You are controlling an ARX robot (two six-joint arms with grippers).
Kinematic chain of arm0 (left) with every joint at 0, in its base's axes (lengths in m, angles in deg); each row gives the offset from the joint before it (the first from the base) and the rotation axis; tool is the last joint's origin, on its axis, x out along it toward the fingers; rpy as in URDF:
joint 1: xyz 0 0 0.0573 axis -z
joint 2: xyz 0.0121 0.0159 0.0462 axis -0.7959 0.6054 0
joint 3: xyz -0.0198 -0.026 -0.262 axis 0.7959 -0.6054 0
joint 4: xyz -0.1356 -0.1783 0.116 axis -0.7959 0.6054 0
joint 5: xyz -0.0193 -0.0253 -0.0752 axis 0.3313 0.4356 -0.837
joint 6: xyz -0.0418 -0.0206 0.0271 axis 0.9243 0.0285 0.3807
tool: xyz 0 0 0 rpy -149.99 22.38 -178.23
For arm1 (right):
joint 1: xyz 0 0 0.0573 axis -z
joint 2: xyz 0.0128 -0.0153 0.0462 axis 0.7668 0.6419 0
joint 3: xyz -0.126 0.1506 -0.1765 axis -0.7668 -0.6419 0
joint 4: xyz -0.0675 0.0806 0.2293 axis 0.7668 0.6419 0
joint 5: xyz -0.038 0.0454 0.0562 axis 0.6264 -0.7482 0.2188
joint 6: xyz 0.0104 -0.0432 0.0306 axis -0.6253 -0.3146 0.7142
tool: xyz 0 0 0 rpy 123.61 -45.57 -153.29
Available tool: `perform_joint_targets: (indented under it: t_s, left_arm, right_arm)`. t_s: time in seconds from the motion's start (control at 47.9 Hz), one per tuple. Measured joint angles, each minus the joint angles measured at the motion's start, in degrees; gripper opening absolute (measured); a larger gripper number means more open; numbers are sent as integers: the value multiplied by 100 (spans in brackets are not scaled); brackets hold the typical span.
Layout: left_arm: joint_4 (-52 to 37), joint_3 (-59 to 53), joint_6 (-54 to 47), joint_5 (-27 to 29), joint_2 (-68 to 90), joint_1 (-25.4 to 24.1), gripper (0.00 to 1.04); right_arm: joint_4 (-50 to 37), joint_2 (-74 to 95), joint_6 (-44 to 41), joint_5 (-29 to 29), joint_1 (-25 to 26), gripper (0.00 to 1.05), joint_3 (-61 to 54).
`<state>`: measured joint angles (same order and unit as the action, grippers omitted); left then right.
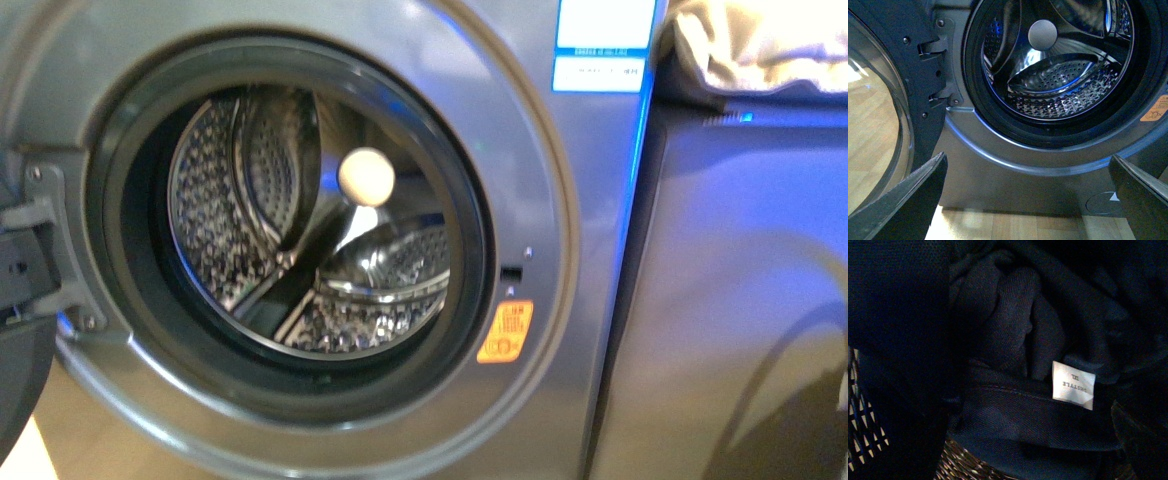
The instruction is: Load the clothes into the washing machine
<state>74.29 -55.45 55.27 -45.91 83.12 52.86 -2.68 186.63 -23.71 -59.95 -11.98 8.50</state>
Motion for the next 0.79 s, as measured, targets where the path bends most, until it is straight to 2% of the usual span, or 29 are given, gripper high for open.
perform_joint_targets:
  t_s: [0.313,0.793]
  left_arm:
    - [0,0,0,0,0,0,98]
    - [0,0,0,0,0,0,98]
  right_arm:
    - [-282,1047,122,79,-138,97,435]
    - [-203,2048,302,13,-173,97,1281]
